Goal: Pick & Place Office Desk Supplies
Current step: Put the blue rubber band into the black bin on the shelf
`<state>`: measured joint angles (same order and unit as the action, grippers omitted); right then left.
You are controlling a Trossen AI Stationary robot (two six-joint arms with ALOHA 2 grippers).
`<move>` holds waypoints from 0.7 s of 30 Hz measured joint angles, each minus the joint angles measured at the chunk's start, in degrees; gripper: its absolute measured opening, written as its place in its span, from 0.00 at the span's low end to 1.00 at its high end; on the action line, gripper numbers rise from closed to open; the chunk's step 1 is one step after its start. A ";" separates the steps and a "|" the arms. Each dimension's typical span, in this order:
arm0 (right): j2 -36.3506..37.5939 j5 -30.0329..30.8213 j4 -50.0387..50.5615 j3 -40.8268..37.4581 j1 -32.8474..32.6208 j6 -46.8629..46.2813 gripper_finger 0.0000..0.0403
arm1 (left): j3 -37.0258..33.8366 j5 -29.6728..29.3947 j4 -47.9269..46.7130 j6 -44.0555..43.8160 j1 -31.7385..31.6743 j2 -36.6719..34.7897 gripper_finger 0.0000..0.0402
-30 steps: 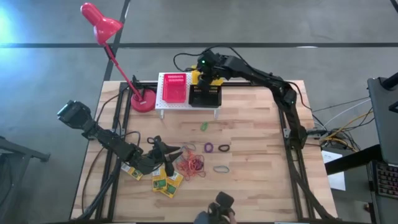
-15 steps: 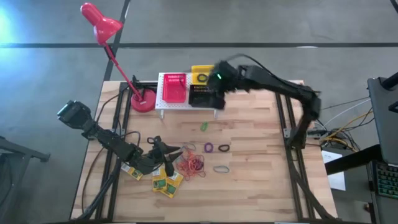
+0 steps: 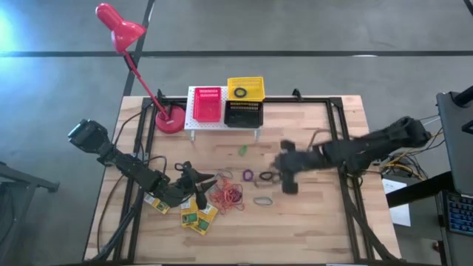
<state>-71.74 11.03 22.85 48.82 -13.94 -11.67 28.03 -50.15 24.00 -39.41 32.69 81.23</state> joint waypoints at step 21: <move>-19.79 1.62 -37.29 -19.66 -12.15 -10.94 0.55 | 0.02 0.02 0.13 -0.06 -1.77 0.00 0.30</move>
<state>-91.52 12.64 -14.44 29.15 -26.09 -22.61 28.05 -50.13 24.13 -39.47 30.92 81.23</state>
